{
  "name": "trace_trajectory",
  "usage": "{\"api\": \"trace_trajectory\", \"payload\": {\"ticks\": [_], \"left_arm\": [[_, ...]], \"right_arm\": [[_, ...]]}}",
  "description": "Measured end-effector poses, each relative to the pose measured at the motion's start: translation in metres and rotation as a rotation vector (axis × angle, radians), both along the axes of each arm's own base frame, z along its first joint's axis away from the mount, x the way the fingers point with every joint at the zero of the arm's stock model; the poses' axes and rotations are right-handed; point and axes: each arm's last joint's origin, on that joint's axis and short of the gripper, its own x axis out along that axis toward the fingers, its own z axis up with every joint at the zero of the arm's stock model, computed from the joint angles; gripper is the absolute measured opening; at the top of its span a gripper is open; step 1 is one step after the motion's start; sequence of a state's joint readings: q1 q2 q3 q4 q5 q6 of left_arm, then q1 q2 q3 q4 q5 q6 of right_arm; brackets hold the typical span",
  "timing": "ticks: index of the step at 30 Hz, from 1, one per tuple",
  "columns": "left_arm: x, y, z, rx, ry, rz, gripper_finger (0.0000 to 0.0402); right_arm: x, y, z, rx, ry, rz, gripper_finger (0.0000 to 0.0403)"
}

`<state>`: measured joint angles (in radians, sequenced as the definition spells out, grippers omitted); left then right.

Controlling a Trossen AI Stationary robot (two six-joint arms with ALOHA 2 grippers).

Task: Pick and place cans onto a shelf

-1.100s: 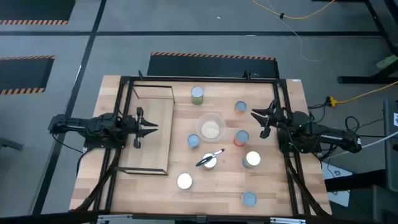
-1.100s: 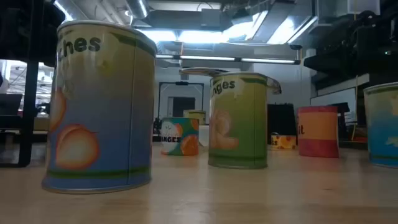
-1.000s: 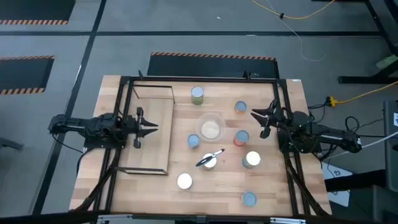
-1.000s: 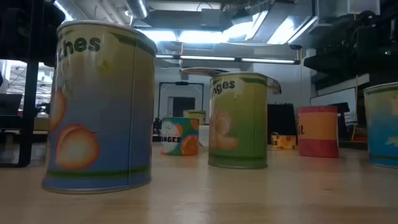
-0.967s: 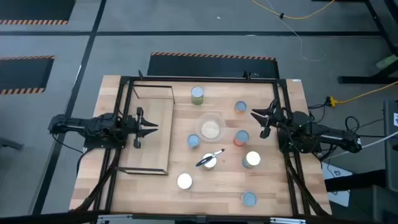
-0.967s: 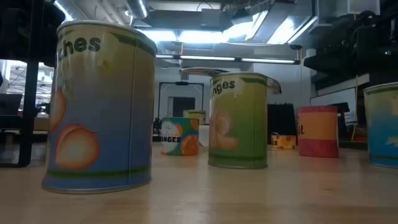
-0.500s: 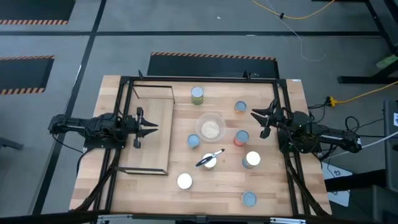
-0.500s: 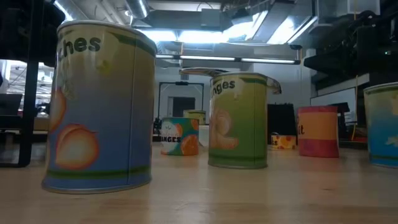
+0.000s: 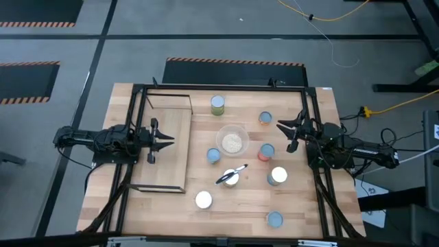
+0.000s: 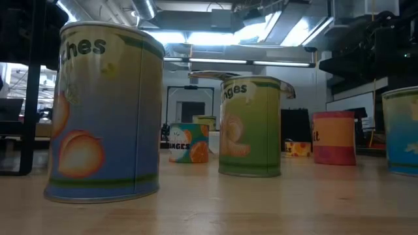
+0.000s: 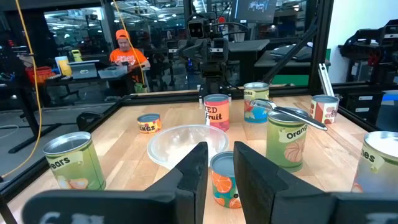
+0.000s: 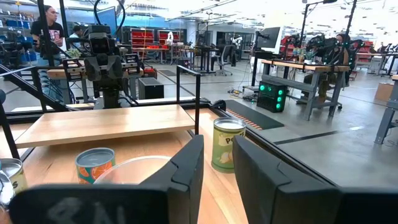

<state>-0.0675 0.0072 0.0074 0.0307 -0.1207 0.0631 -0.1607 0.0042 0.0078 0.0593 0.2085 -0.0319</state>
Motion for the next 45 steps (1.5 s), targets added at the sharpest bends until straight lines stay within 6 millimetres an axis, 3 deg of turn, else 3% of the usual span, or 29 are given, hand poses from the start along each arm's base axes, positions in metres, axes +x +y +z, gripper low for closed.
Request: {"api": "trace_trajectory", "payload": {"ticks": [25, 39, 45], "left_arm": [[0.0, 0.0, 0.001, 0.0, -0.006, 0.0, 0.0069], [-0.001, 0.001, 0.01, -0.063, -0.113, 0.043, 0.007], [-0.002, 0.002, 0.014, -0.171, -0.159, 0.033, 0.0108]], "right_arm": [[0.0, 0.0, 0.0, 0.0, 0.0, 0.0, 0.009], [0.0, 0.0, 0.0, 0.0, 0.0, 0.0, 0.0091], [0.0, 0.0, 0.0, 0.0, 0.0, 0.0, 0.0091]]}}
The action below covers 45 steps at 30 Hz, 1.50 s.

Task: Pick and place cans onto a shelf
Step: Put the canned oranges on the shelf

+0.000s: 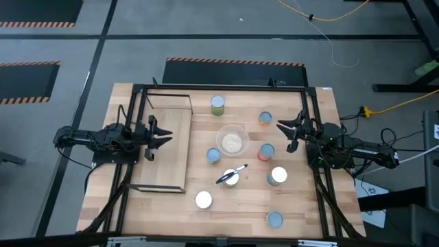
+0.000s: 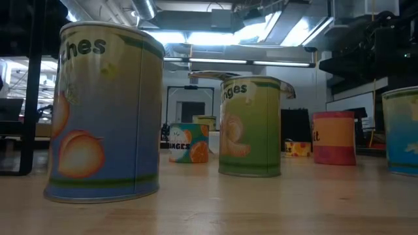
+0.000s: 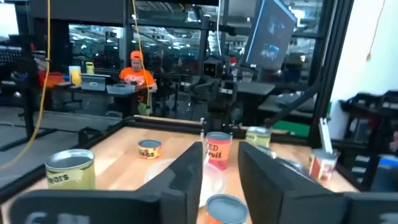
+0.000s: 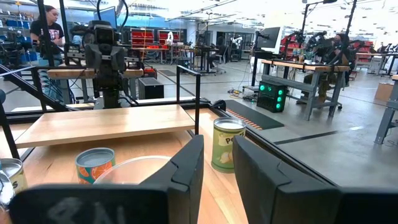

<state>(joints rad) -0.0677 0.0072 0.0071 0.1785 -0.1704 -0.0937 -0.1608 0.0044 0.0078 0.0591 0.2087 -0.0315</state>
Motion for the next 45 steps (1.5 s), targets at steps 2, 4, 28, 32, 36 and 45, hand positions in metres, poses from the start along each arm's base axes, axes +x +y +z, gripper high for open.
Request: {"api": "trace_trajectory", "payload": {"ticks": [2, 4, 28, 32, 36, 45], "left_arm": [[0.0, 0.0, 0.0, -0.009, -0.001, 0.002, 0.0127], [0.0, 0.0, 0.0, -0.009, 0.0, 0.002, 0.0145], [0.043, -0.001, 0.07, -0.057, 0.047, 0.043, 0.0159], [0.07, -0.003, 0.089, -0.004, 0.157, 0.049, 0.0159], [0.099, -0.005, 0.109, 0.028, 0.269, 0.05, 0.0159], [0.165, 0.001, 0.126, 0.054, 0.578, 0.085, 0.0159]], "right_arm": [[0.0, 0.0, 0.0, 0.0, 0.0, 0.0, 0.009], [0.0, 0.0, 0.0, 0.0, 0.0, 0.001, 0.009], [0.0, 0.0, 0.0, 0.0, 0.0, 0.001, 0.009], [0.0, 0.0, 0.0, 0.0, 0.0, 0.0, 0.009], [0.0, 0.0, 0.0, 0.0, 0.0, 0.001, 0.0091], [0.0, 0.0, 0.0, 0.0, 0.0, 0.0, 0.009]]}}
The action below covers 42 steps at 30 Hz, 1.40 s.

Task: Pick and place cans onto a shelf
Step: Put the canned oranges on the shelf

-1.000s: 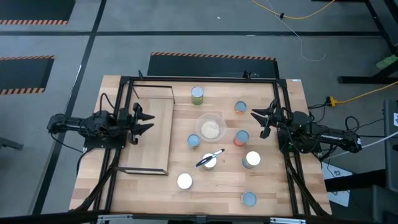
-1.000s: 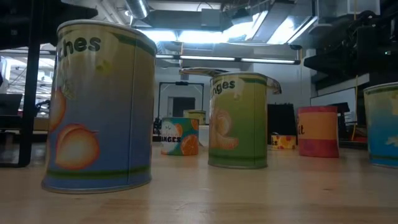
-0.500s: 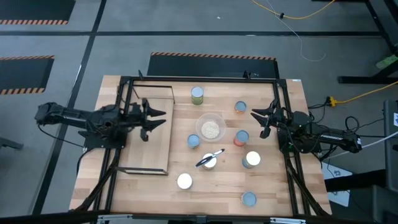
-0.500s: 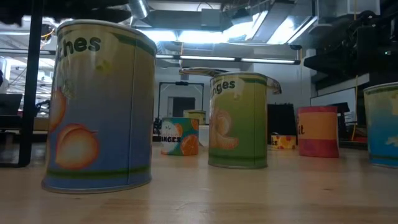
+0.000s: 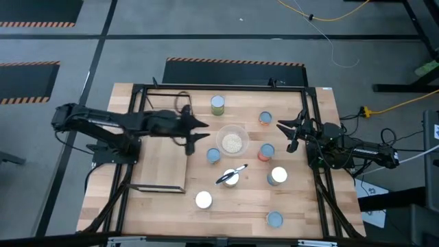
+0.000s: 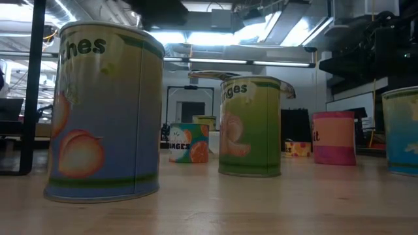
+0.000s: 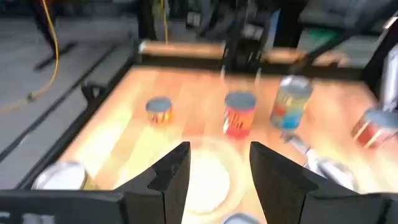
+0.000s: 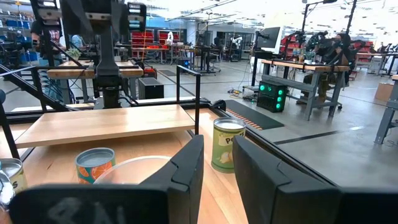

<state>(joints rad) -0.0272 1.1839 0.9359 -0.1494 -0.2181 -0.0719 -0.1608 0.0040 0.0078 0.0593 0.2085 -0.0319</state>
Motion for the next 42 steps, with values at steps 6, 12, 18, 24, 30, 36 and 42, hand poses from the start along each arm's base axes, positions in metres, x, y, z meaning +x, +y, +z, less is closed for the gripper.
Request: {"api": "trace_trajectory", "payload": {"ticks": [6, 12, 18, 24, 30, 36, 42], "left_arm": [[0.03, 0.007, -0.014, -0.025, 0.253, -0.008, 0.0159], [0.049, 0.012, -0.045, -0.114, 0.402, -0.011, 0.0159], [0.063, 0.014, -0.075, -0.142, 0.503, -0.022, 0.0159], [0.072, 0.014, -0.097, -0.151, 0.574, -0.025, 0.0159], [0.076, 0.014, -0.11, -0.153, 0.614, -0.022, 0.0159], [0.079, 0.015, -0.119, -0.172, 0.635, -0.004, 0.0159], [0.08, 0.015, -0.123, -0.188, 0.649, 0.011, 0.0159]], "right_arm": [[0.0, 0.0, 0.0, 0.0, 0.0, 0.0, 0.009], [0.0, 0.0, 0.0, 0.0, 0.0, 0.0, 0.009], [0.0, 0.0, 0.0, 0.0, 0.0, 0.0, 0.009], [0.0, 0.0, 0.0, 0.0, 0.001, 0.0, 0.009], [0.0, 0.0, 0.0, 0.0, 0.0, 0.0, 0.0091], [0.0, 0.0, 0.0, 0.0, 0.0, 0.0, 0.009], [0.0, 0.0, 0.0, 0.0, 0.0, 0.0, 0.009]]}}
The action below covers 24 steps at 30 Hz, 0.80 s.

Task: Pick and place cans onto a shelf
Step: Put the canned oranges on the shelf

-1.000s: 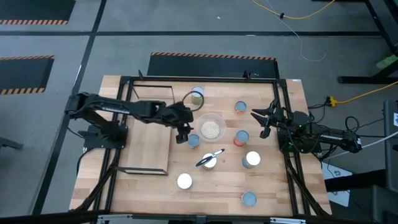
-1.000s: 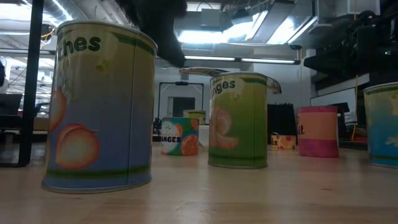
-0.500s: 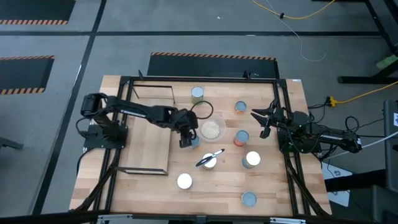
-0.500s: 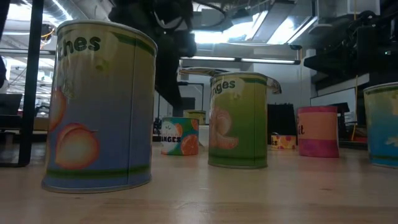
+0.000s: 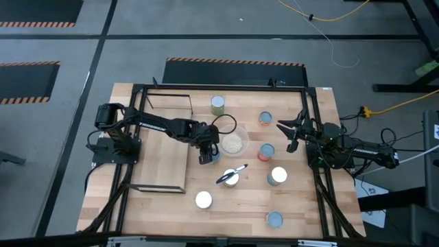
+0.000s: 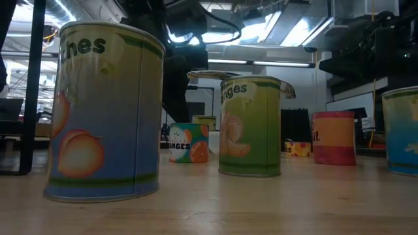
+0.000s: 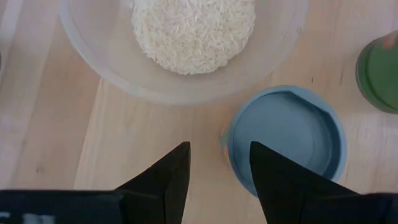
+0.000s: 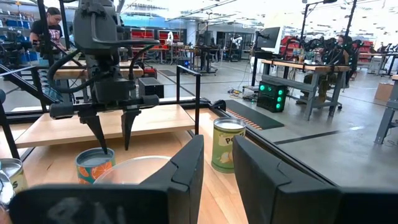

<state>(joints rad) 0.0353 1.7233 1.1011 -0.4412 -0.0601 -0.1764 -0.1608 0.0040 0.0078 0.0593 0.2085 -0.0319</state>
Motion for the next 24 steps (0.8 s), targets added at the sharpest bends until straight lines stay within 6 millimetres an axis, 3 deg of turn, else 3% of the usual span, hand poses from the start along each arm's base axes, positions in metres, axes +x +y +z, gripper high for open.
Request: {"api": "trace_trajectory", "payload": {"ticks": [13, 24], "left_arm": [[-0.0025, -0.0008, -0.0014, -0.022, 0.029, -0.01, 0.0152], [-0.0042, -0.001, -0.0023, -0.025, 0.049, -0.011, 0.0087]], "right_arm": [[0.0, 0.0, 0.0, 0.0, 0.0, 0.0, 0.009], [0.0, 0.0, 0.0, 0.0, 0.0, 0.0, 0.009]]}}
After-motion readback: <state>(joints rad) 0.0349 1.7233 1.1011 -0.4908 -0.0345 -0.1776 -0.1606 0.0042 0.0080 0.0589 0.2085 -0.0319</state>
